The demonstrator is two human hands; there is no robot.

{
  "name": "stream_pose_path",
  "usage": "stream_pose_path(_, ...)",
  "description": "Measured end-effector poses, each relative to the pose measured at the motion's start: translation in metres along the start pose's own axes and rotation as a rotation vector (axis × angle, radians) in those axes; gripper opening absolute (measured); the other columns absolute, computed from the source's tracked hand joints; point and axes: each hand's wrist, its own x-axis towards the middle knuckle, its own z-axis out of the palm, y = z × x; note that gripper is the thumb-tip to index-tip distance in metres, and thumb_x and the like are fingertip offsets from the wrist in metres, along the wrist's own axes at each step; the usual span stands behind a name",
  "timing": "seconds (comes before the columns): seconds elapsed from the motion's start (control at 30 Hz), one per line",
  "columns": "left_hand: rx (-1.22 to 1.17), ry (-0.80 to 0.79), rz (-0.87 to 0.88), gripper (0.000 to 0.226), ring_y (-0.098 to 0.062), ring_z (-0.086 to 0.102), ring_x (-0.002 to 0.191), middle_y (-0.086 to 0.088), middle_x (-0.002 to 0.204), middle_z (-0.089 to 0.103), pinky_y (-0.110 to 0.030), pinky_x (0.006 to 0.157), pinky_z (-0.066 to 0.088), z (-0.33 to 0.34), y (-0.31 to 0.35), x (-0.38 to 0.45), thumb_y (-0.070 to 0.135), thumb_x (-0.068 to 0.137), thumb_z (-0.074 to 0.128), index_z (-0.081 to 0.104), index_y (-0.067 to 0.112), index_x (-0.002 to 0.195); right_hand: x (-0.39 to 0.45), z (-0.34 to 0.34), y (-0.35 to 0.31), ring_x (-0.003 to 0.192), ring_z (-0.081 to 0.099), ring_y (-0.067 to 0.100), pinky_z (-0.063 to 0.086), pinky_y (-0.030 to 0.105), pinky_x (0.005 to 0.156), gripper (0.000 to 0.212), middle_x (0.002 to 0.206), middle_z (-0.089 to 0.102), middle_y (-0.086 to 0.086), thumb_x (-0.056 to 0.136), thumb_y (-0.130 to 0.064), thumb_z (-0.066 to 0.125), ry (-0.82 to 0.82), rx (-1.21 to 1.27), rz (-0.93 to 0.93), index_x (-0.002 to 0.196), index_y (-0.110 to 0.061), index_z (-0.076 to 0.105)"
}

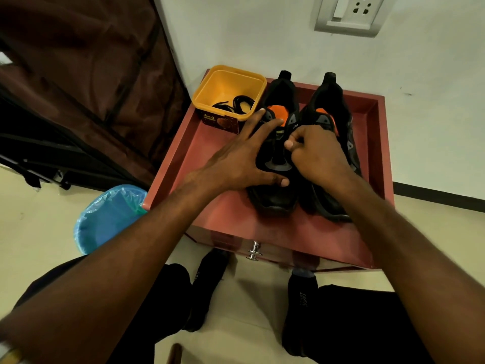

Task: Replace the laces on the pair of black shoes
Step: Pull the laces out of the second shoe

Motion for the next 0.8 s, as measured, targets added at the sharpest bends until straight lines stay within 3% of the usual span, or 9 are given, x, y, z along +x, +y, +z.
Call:
stream_pose_path(0.1,-0.005,-0.008,-0.009,0.121,-0.022,0.014,0.158,0.013,0.17,-0.012,-0.052,0.112,0.046,-0.001,0.0,-0.001,0.07,0.065,0.084,0.013,0.045,0.16,-0.002,-0.016,-0.001,0.083,0.072,0.029,0.056,0.046,0.072,0.024,0.091,0.071,0.013,0.108,-0.017,0.051,0.015,0.342,0.079,0.093,-0.007,0.068)
stream_pose_path(0.17,0.0,-0.013,-0.01,0.122,-0.023,0.015,0.157,0.012,0.171,-0.012,-0.052,0.112,0.046,-0.002,0.001,-0.001,0.07,0.065,0.085,0.013,0.045,0.161,-0.006,-0.028,-0.002,0.087,0.077,0.026,0.058,0.041,0.084,0.023,0.086,0.067,0.005,0.109,-0.014,0.048,0.02,0.73,0.165,0.092,-0.011,0.062)
stream_pose_path(0.23,0.004,-0.015,-0.012,0.122,-0.024,0.015,0.157,0.012,0.171,-0.012,-0.052,0.113,0.045,-0.002,0.002,-0.001,0.068,0.066,0.085,0.013,0.044,0.161,-0.007,-0.034,-0.001,0.084,0.078,0.025,0.062,0.044,0.087,0.015,0.08,0.06,0.001,0.109,-0.012,0.049,0.047,0.945,0.194,0.099,-0.011,0.059)
stream_pose_path(0.33,0.004,-0.015,-0.008,0.122,-0.024,0.015,0.157,0.011,0.171,-0.012,-0.053,0.113,0.045,-0.002,0.002,0.0,0.068,0.066,0.086,0.014,0.044,0.161,-0.004,-0.026,0.004,0.073,0.075,0.022,0.066,0.047,0.073,0.013,0.086,0.065,0.003,0.103,-0.02,0.063,0.097,0.688,0.144,0.113,-0.012,0.061)
stream_pose_path(0.4,0.008,-0.012,-0.007,0.121,-0.024,0.016,0.157,0.011,0.171,-0.012,-0.053,0.112,0.046,-0.001,0.002,0.0,0.068,0.066,0.085,0.014,0.043,0.161,-0.002,-0.011,0.009,0.073,0.071,0.018,0.062,0.036,0.065,0.031,0.087,0.066,0.002,0.092,-0.032,0.078,0.077,0.312,0.036,0.116,-0.019,0.064)
stream_pose_path(0.47,0.014,-0.008,-0.008,0.121,-0.024,0.017,0.157,0.01,0.171,-0.011,-0.052,0.112,0.047,-0.001,0.002,0.0,0.067,0.066,0.085,0.015,0.042,0.161,0.001,0.002,0.012,0.075,0.065,0.015,0.052,0.029,0.066,0.034,0.081,0.063,-0.003,0.085,-0.035,0.083,0.105,0.075,-0.028,0.111,-0.019,0.068)
stream_pose_path(0.6,0.011,-0.009,0.002,0.119,-0.024,0.019,0.156,0.009,0.171,-0.011,-0.05,0.111,0.047,-0.002,0.002,-0.001,0.065,0.068,0.086,0.016,0.04,0.162,0.004,0.01,0.013,0.08,0.065,0.016,0.056,0.037,0.072,0.014,0.087,0.067,-0.002,0.091,-0.027,0.077,0.231,0.026,-0.109,0.097,-0.018,0.069)
stream_pose_path(0.7,0.007,-0.015,-0.002,0.12,-0.025,0.019,0.157,0.007,0.172,-0.012,-0.049,0.111,0.048,-0.003,0.004,-0.001,0.063,0.069,0.086,0.015,0.039,0.163,0.002,0.007,0.013,0.079,0.063,0.002,0.052,0.022,0.067,0.015,0.089,0.067,-0.009,0.09,-0.029,0.078,0.212,0.14,-0.147,0.1,-0.023,0.069)
stream_pose_path(0.8,0.013,-0.016,-0.001,0.12,-0.026,0.017,0.157,0.006,0.172,-0.011,-0.05,0.112,0.046,-0.002,0.005,0.0,0.063,0.07,0.086,0.014,0.038,0.163,0.003,0.008,0.014,0.079,0.065,0.005,0.052,0.024,0.066,0.011,0.088,0.068,-0.01,0.088,-0.032,0.08,0.212,0.12,-0.135,0.093,-0.027,0.072)
